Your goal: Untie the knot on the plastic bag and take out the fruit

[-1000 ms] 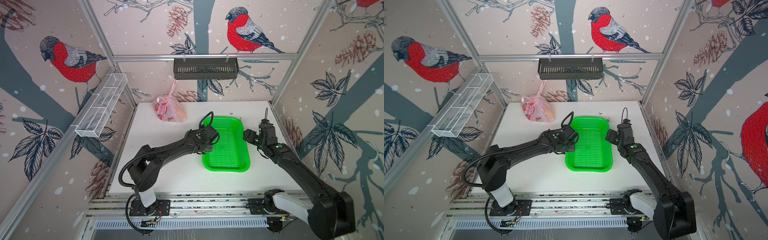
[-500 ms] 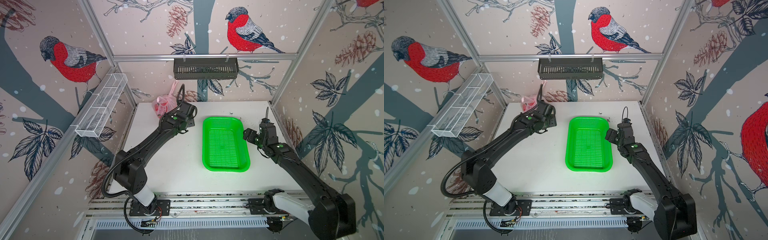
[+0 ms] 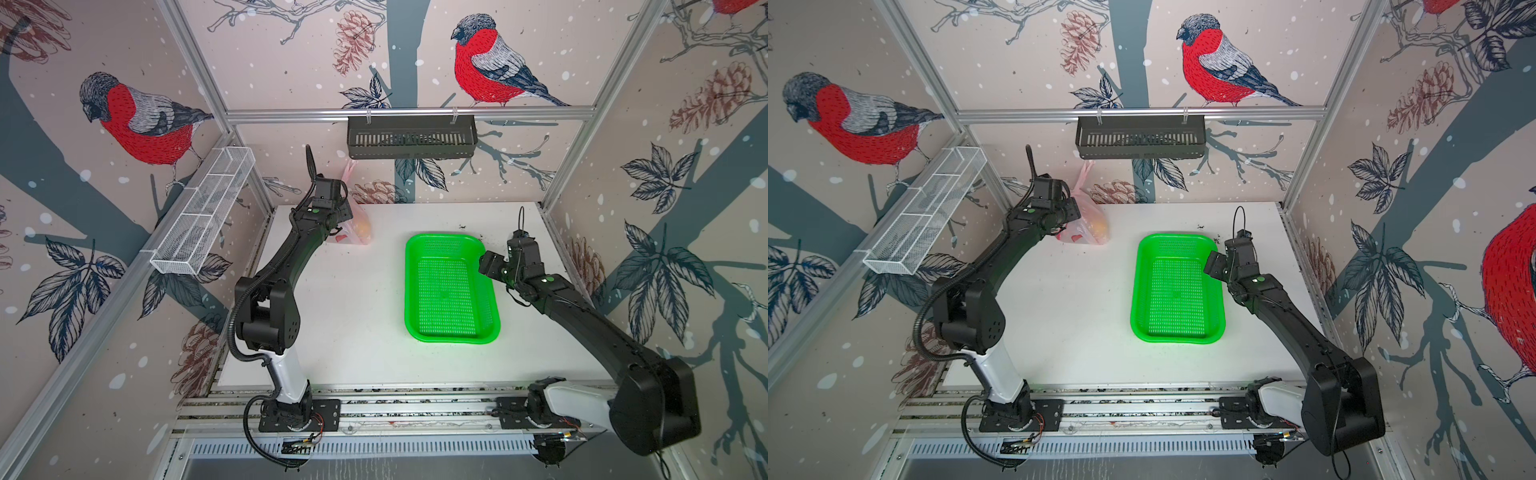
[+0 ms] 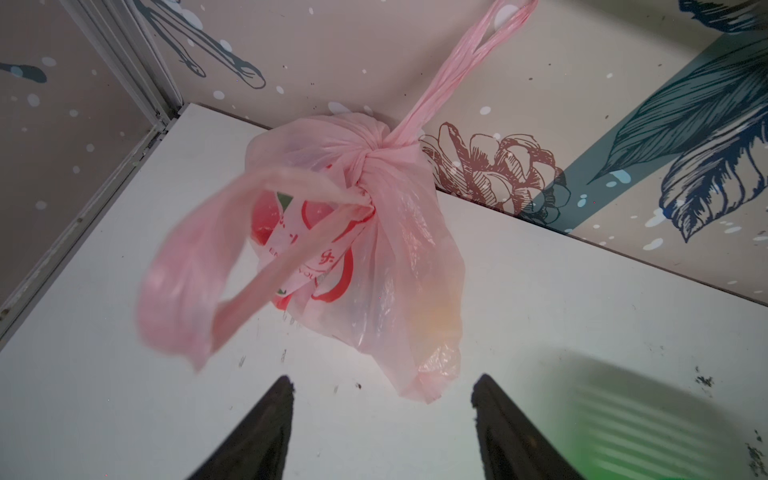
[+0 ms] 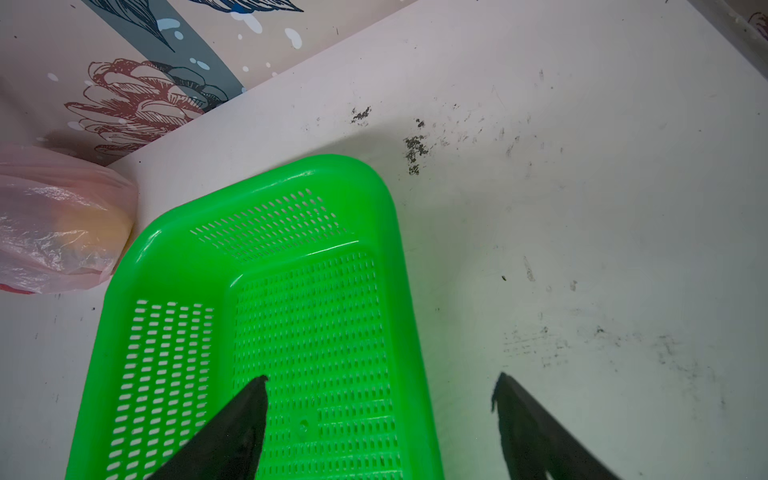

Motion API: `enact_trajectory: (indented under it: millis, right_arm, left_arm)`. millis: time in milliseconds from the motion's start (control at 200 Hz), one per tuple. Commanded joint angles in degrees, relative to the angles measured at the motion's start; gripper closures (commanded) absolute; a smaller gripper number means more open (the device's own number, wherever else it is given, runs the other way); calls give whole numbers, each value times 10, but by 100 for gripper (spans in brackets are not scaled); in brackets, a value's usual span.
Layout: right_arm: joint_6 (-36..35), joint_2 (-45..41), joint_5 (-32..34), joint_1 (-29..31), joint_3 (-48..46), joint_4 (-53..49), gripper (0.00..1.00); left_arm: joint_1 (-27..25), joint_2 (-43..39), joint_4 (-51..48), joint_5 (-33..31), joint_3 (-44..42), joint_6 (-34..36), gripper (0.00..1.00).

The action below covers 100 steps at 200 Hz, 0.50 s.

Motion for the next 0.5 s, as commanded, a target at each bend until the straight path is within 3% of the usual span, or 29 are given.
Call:
enact_trajectory:
  millis: [0, 495]
  right_arm:
    - [-1, 25, 13, 1, 18, 20, 14]
    - [-20, 99, 19, 0, 84, 25, 14]
  left_arm:
    - [7, 46, 25, 20, 38, 16, 31]
    - [7, 265, 0, -28, 236, 42, 39]
